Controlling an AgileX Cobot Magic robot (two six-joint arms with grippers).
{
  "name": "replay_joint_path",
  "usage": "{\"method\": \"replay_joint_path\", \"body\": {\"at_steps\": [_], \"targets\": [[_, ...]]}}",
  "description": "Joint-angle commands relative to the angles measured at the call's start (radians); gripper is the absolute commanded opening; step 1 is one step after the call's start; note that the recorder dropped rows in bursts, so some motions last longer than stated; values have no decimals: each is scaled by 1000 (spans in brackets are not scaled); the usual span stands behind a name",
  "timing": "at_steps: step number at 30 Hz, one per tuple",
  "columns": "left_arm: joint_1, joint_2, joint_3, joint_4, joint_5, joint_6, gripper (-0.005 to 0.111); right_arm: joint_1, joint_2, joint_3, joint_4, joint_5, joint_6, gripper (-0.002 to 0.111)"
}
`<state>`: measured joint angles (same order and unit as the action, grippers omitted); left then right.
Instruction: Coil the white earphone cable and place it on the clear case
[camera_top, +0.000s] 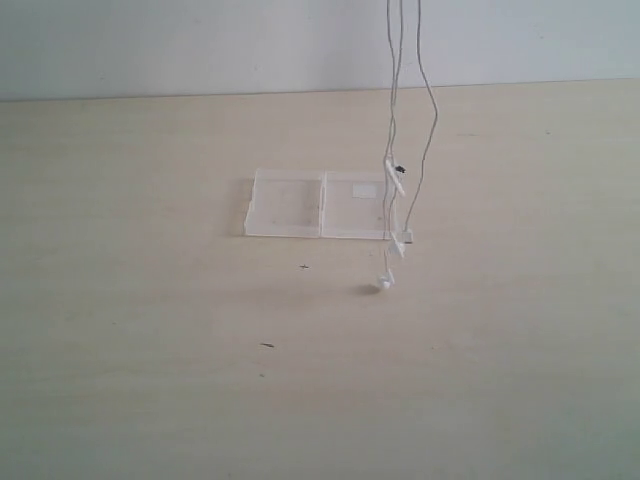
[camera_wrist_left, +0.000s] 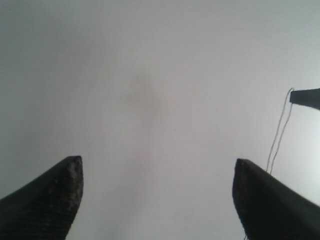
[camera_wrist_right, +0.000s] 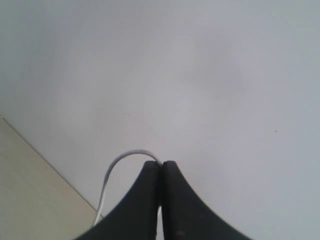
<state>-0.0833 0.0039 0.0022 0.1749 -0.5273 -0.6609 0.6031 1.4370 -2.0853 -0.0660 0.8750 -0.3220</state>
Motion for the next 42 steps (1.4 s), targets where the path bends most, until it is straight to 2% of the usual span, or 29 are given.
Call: {"method": "replay_joint_path", "body": {"at_steps": [1,6,11,21,26,34,37,42], "targets": [[-7,38,-43,-5,-188,59,78,2,-7,-7,-3,-14,3,0],[-7,211,-170,16,-184,91,78,2,-7,-7,-3,-14,3,0],[-7,467,-251,160,-213,60,78,2,-7,-7,-3,-12,3,0],[-19,1101,-458,578,-567,-148,78,2,-7,-7,5,-10,3,0],[-107,1342,-587,608,-600,-148,78,2,-7,-7,5,-10,3,0],[-276,1587,-795,634,-596,-139,78,2,-7,-7,5,-6,7,0],[-316,1647,-851,634,-581,-121,78,2,-7,-7,5,-4,12,0],[-348,1731,-925,635,-540,-75,78,2,-7,-7,5,-4,12,0]]}}
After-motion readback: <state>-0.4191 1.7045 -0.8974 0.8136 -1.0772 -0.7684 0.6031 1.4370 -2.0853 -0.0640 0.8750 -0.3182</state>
